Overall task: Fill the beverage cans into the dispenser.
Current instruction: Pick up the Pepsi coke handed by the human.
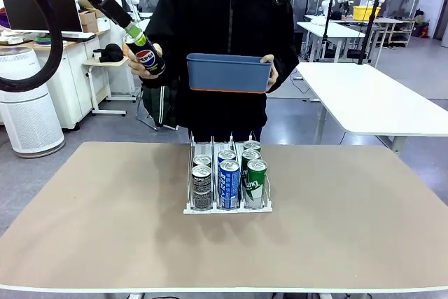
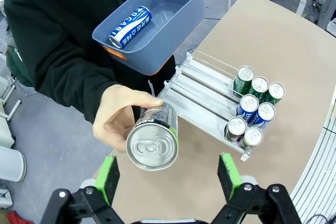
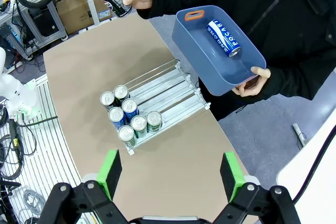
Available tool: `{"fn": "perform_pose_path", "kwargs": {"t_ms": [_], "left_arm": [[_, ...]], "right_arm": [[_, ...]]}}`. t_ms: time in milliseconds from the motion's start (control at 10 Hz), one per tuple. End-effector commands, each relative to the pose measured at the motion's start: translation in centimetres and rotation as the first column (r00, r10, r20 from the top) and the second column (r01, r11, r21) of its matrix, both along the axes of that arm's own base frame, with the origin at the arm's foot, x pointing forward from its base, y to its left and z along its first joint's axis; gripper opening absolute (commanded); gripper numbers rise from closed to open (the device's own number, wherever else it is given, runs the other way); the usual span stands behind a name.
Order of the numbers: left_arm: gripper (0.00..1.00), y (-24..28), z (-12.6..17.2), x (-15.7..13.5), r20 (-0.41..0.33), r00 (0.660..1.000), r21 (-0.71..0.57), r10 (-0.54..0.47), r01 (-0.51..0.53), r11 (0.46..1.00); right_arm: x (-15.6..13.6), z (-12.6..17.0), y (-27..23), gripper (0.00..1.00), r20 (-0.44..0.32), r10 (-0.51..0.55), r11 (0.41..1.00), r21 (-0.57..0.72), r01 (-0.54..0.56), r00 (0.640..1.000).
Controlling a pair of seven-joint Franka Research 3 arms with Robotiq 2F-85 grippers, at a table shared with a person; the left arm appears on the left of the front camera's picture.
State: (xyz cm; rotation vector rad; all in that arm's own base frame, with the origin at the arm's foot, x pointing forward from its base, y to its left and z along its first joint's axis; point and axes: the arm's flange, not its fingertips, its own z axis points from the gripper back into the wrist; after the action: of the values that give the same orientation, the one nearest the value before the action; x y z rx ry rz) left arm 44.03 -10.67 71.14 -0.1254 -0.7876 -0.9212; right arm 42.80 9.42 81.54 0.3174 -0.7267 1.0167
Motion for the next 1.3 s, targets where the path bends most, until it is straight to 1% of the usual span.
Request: {"fn": "perform_pose_path", "kwargs": {"t_ms": [0, 100, 200, 300, 400, 600, 900, 1200], "left_arm": [[1.00, 0.2, 0.0, -0.2, 0.000, 1.000, 0.005, 0.007, -0.007, 1.000], [1.00, 0.0, 0.0, 0.0, 0.000, 1.000, 0.000, 0.000, 0.000, 1.000], [1.00, 0.3, -0.3, 1.0, -0.022, 1.000, -0.028, 0.015, -0.016, 0.999], [1.00, 0.7, -0.3, 1.6, -0.029, 1.000, -0.046, 0.006, -0.008, 0.999], [1.00, 1.0, -0.3, 2.0, -0.021, 1.000, -0.043, 0.006, -0.007, 0.999], [1.00, 1.0, -0.7, 2.9, -0.038, 0.999, -0.069, -0.003, 0.000, 0.998], [1.00, 1.2, -1.6, 4.3, -0.064, 0.998, -0.078, -0.011, 0.006, 0.997], [1.00, 1.4, -2.4, 5.4, -0.070, 0.997, -0.066, -0.032, 0.027, 0.997]], "right_arm": [[0.0, 0.0, 0.0, 1.00, -0.003, -0.005, 1.000, 0.011, 0.005, 1.000], [0.0, 0.0, 0.0, 1.00, -0.003, -0.005, 1.000, 0.011, 0.005, 1.000], [0.0, 0.0, 0.0, 1.00, -0.003, -0.005, 1.000, 0.011, 0.005, 1.000], [0.0, 0.0, 0.0, 1.00, -0.003, -0.005, 1.000, 0.011, 0.005, 1.000], [0.0, 0.0, 0.0, 1.00, -0.003, -0.005, 1.000, 0.011, 0.005, 1.000], [0.0, 0.0, 0.0, 1.00, -0.003, -0.005, 1.000, 0.011, 0.005, 1.000], [0.0, 0.0, 0.0, 1.00, -0.003, -0.005, 1.000, 0.011, 0.005, 1.000], [0.0, 0.0, 0.0, 1.00, -0.003, -0.005, 1.000, 0.011, 0.005, 1.000]]}}
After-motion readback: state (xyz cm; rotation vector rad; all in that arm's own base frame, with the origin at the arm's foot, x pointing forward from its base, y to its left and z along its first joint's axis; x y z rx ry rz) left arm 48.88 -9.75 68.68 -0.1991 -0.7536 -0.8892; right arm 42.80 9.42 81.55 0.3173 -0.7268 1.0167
